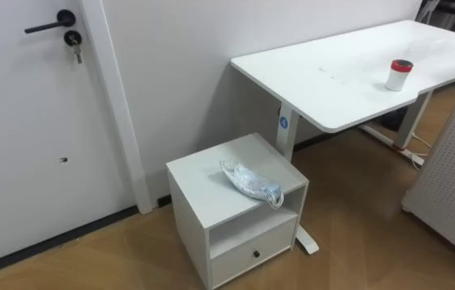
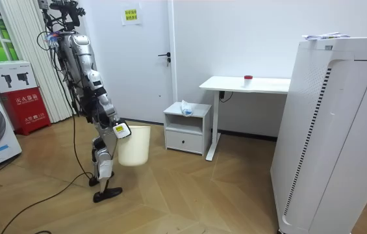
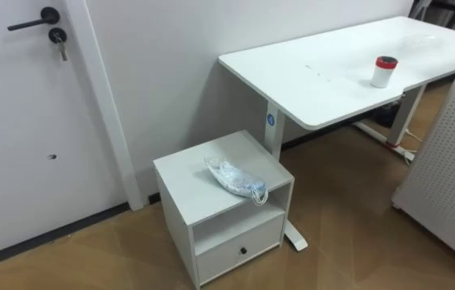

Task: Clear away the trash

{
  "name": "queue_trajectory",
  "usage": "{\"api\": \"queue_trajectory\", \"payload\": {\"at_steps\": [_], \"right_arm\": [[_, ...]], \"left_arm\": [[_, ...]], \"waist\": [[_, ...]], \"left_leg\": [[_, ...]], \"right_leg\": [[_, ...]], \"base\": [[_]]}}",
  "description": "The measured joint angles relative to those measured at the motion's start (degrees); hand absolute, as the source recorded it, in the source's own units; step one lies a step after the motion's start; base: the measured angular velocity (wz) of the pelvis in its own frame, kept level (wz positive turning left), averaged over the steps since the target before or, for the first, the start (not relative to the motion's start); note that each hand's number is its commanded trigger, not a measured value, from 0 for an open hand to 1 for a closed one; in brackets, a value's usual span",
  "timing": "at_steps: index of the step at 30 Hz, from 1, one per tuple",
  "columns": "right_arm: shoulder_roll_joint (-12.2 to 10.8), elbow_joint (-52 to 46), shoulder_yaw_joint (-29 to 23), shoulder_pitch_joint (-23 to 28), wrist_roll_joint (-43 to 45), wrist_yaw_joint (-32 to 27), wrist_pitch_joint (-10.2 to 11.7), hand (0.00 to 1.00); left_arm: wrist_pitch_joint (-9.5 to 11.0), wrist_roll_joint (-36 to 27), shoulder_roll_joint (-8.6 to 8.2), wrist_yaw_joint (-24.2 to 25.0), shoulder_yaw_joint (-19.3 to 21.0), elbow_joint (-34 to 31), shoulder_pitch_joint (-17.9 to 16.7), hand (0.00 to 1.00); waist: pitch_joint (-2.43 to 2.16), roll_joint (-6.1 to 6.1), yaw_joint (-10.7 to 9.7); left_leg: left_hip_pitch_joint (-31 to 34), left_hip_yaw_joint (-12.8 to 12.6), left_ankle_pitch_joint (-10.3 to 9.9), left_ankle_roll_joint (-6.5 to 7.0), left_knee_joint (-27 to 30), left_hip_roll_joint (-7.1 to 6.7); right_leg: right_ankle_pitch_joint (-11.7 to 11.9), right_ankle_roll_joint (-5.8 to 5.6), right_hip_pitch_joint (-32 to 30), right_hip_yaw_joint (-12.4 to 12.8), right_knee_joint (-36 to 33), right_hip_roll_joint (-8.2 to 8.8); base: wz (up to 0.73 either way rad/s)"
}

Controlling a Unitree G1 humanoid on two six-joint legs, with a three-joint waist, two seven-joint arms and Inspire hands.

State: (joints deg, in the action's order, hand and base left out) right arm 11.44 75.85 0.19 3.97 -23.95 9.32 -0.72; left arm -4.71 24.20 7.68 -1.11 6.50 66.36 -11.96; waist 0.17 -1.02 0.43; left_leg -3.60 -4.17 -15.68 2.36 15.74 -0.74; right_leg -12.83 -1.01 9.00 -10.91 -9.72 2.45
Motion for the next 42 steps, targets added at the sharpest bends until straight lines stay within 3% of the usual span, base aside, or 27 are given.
{"api": "queue_trajectory", "payload": {"at_steps": [15, 24, 29, 31, 33, 35, 38, 39, 41, 42], "right_arm": [[0.0, 0.2, 0.3, 0.0, 0.5, 0.2, 0.6, 1.00], [-0.4, 0.1, 0.7, 0.0, 0.7, 0.4, 0.6, 1.00], [-0.4, -0.1, 0.1, -0.3, 1.7, 1.2, 0.4, 1.00], [-0.4, -0.2, -0.4, -0.4, 2.0, 1.7, 0.4, 1.00], [-0.4, -0.3, -0.5, -0.6, 1.9, 2.5, 0.4, 1.00], [-0.4, -0.2, -0.3, -0.5, 1.8, 2.8, 0.4, 1.00], [-0.1, 0.1, -1.6, 0.2, 1.1, 2.7, 0.2, 1.00], [0.0, -0.1, -1.6, -0.1, 0.6, 2.6, 0.1, 1.00], [0.3, -0.4, -1.5, 0.7, -0.4, 1.7, 0.0, 1.00], [0.7, -0.4, -1.6, 1.2, -0.8, 1.2, -0.2, 1.00]], "left_arm": [[1.0, -2.2, 0.28, 0.0, 0.1, 0.2, -0.8, 0.00], [0.9, -2.1, 0.38, 0.1, 0.0, 1.1, -0.8, 0.00], [0.0, -1.0, 0.39, 0.2, 0.7, 1.6, -0.3, 0.00], [0.0, -1.0, 0.45, 0.2, 1.9, 2.0, 0.5, 0.00], [-0.1, -1.1, 0.84, 0.5, 2.0, 2.6, 1.3, 0.00], [-0.4, -1.1, 0.81, 0.6, 1.9, 2.6, 1.4, 0.00], [-0.8, -1.0, 0.77, 0.6, 1.6, 2.5, 1.2, 0.00], [-1.0, -1.0, 0.87, 0.6, 1.6, 2.4, 1.0, 0.00], [-1.2, -1.1, 0.81, 0.6, 0.9, 2.4, 0.3, 0.00], [-1.2, -1.1, 0.80, 0.6, 0.1, 2.3, 0.1, 0.00]], "waist": [[0.08, -0.43, 0.0], [0.32, -0.81, -0.1], [0.17, -1.45, 0.0], [0.36, -1.08, 0.0], [0.38, -1.00, 0.2], [0.47, -1.26, 0.0], [0.45, -1.29, -0.2], [0.62, -1.79, -0.3], [0.37, -2.14, -0.3], [0.26, -2.39, -0.1]], "left_leg": [[0.2, 0.0, 0.0, 0.00, 0.0, -0.02], [0.9, 0.4, 0.0, -0.01, 0.1, 0.03], [2.1, 0.4, -0.3, -0.18, 2.9, 0.69], [3.6, 0.3, -1.0, -0.55, 6.1, 1.27], [6.9, 0.3, -3.1, -1.54, 13.1, 2.25], [8.5, -0.3, -3.3, -1.83, 17.3, 3.03], [11.0, -2.1, -3.0, -2.20, 23.9, 4.37], [14.0, -2.2, -0.8, -2.77, 28.7, 4.63], [17.7, -2.1, -1.1, -2.09, 26.2, 2.84], [20.2, -2.2, -0.2, -2.39, 19.9, 1.46]], "right_leg": [[0.0, -0.01, 0.3, -0.1, -0.1, 0.02], [0.0, -0.01, -0.1, -0.5, -0.2, 0.00], [-0.3, 0.33, -1.6, -0.6, -1.8, -0.15], [-1.1, 0.91, -2.6, -0.7, -3.8, -0.38], [-3.8, 1.17, -4.0, -0.8, -7.2, -0.76], [-5.7, 1.84, -4.3, -0.8, -9.1, -0.94], [-7.7, 3.26, -4.3, -0.8, -11.7, -1.21], [-8.3, 3.88, -3.7, -0.2, -12.4, -1.18], [-9.2, 4.39, -3.4, 1.7, -12.7, -0.91], [-9.9, 4.27, -3.7, 2.8, -13.0, -0.41]], "base": [[0.00], [0.02], [0.01], [0.02], [0.00], [0.13], [0.24], [0.25], [0.35], [0.26]]}}
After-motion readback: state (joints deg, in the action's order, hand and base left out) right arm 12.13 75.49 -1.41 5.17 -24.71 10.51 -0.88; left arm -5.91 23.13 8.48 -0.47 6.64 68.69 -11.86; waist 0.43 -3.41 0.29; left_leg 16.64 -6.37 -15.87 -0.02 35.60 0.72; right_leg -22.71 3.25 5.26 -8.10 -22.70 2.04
